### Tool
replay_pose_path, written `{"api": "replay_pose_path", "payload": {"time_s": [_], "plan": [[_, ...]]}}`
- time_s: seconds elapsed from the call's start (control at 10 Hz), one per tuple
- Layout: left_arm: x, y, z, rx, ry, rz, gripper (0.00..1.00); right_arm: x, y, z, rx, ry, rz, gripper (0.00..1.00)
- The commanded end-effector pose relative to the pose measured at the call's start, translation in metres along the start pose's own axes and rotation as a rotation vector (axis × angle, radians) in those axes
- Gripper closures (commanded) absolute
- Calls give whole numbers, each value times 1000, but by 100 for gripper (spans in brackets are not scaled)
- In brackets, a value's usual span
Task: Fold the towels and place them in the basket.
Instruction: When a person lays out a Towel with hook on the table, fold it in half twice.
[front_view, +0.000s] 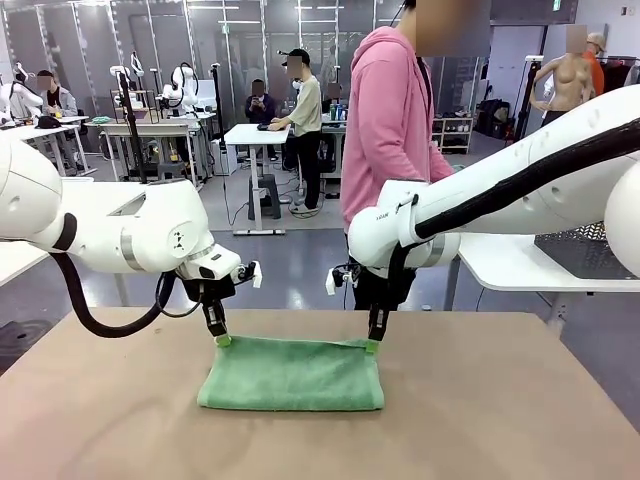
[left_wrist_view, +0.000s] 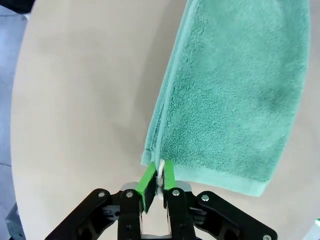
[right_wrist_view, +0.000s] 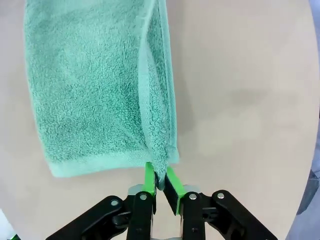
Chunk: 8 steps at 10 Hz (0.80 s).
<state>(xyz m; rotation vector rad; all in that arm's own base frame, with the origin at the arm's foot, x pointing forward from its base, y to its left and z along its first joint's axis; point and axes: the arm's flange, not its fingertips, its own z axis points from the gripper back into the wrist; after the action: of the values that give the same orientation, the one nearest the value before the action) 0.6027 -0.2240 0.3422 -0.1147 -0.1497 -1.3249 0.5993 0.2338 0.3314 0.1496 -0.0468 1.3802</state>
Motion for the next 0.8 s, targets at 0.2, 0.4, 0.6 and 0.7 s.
{"api": "replay_pose_path", "payload": {"time_s": [0.2,0.4,0.6,0.7], "plan": [[4,-5,-2,44,39,19,92,2,3,6,52,56,-73,89],[4,-9,-4,54,48,22,92,6,0,2,26,38,-81,89],[1,-13,-10,64,49,45,92,7,-3,-1,5,38,-70,89],[0,-14,-10,72,45,61,92,7,-4,-2,-10,35,-67,89]]}}
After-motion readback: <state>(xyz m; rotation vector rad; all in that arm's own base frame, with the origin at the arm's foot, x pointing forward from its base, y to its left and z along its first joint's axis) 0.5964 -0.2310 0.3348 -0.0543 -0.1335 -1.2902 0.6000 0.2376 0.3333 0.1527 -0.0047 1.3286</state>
